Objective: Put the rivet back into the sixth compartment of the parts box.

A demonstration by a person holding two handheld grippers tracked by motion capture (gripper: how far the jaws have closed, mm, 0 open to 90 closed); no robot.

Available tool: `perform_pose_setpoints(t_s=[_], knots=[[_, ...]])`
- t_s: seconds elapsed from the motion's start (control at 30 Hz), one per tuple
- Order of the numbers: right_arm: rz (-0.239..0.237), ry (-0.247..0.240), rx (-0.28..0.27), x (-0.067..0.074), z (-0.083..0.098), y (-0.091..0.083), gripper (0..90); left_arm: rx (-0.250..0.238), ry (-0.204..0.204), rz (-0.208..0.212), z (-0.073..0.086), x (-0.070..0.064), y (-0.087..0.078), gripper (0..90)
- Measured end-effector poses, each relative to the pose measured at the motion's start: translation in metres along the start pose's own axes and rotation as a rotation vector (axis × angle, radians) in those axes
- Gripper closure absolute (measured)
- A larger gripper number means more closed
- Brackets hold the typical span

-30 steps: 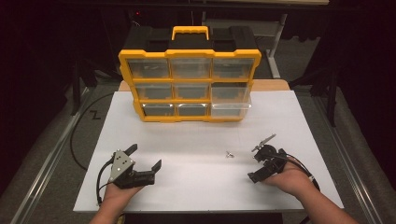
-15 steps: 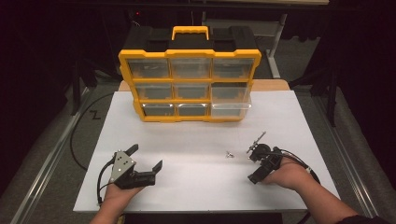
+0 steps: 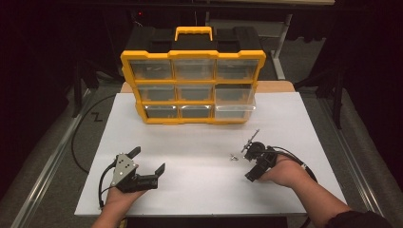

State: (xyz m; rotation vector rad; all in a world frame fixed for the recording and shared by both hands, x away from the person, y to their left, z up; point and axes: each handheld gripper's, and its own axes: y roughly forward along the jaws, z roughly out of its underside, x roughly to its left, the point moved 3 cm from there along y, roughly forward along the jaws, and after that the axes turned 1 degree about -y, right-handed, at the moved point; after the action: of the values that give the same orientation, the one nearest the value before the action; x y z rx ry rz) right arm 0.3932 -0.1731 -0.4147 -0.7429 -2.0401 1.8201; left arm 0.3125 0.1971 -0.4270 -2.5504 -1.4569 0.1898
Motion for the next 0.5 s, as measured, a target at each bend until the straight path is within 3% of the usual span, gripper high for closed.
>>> perform_pose_setpoints(t_s=[0.5], knots=[[0.006, -0.024, -0.043, -0.002, -0.016, 0.002, 43.9, 0.001, 0.003, 0.006, 0.0, 0.0, 0.0, 0.3]])
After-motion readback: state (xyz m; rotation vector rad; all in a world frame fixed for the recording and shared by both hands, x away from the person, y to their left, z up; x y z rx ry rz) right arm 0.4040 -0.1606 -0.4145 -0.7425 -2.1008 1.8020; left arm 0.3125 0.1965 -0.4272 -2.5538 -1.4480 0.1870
